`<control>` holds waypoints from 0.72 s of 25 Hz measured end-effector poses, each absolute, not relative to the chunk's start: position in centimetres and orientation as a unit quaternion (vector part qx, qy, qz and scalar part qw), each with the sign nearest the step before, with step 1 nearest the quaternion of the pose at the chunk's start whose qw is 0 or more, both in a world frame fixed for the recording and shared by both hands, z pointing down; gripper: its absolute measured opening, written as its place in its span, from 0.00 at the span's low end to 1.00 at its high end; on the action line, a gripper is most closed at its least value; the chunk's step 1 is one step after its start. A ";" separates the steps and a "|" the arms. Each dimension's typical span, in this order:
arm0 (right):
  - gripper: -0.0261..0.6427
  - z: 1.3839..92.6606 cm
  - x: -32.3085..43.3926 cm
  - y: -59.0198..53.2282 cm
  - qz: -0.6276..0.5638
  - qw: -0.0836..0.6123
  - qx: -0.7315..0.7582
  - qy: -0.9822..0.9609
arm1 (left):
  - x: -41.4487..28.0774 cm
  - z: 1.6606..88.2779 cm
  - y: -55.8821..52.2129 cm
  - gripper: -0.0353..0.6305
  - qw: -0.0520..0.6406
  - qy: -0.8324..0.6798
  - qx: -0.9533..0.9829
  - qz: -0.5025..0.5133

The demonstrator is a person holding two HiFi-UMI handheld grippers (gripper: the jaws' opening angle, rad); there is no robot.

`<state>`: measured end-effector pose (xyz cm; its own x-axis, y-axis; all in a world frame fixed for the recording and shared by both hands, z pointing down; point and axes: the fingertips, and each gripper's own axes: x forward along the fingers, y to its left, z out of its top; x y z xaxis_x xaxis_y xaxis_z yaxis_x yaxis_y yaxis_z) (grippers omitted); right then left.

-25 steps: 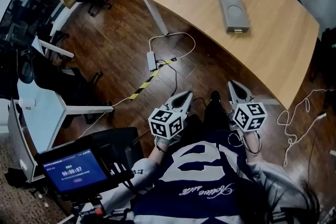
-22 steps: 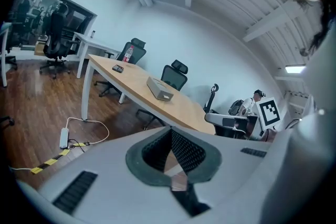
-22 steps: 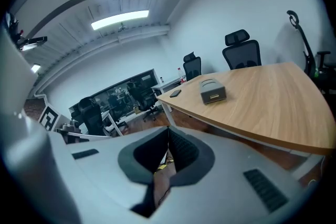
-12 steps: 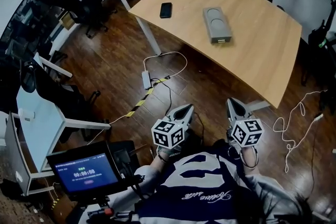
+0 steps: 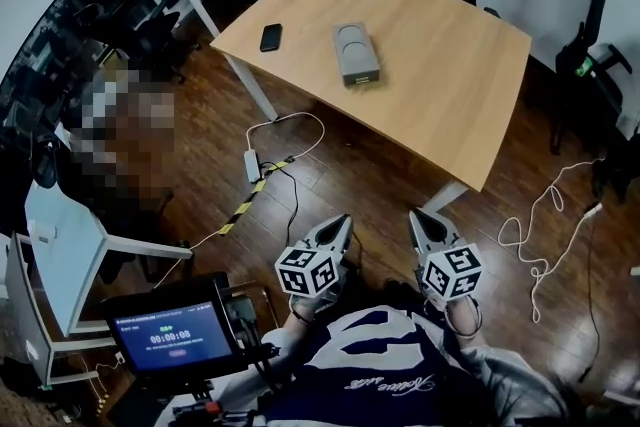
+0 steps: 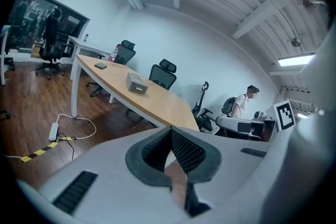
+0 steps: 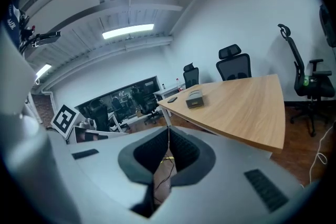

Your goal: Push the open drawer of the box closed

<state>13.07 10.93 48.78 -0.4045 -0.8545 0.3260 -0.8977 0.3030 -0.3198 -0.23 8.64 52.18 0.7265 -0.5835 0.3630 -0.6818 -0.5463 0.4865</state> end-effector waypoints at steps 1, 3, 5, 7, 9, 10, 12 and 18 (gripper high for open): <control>0.03 48.9 13.9 11.9 0.230 0.049 0.542 -0.807 | 0.9 52.4 9.9 0.05 0.312 -0.358 0.876 0.080; 0.03 49.1 15.4 13.5 0.234 0.050 0.539 -0.808 | 2.7 52.6 12.0 0.05 0.312 -0.353 0.878 0.085; 0.03 49.1 16.4 14.8 0.238 0.048 0.534 -0.810 | 4.1 52.5 13.5 0.05 0.309 -0.352 0.879 0.088; 0.03 49.1 16.9 15.8 0.239 0.048 0.527 -0.814 | 4.9 52.2 14.6 0.05 0.303 -0.357 0.879 0.088; 0.03 48.9 17.1 16.9 0.239 0.047 0.517 -0.820 | 5.3 51.8 15.9 0.05 0.295 -0.362 0.879 0.090; 0.03 48.7 17.1 17.8 0.238 0.046 0.513 -0.824 | 5.5 51.5 16.9 0.05 0.291 -0.364 0.880 0.092; 0.03 48.1 17.1 19.9 0.237 0.043 0.504 -0.829 | 5.9 50.9 19.5 0.05 0.284 -0.366 0.881 0.096; 0.03 47.9 15.5 19.6 0.233 0.035 0.477 -0.847 | 5.1 50.6 20.3 0.05 0.272 -0.381 0.878 0.100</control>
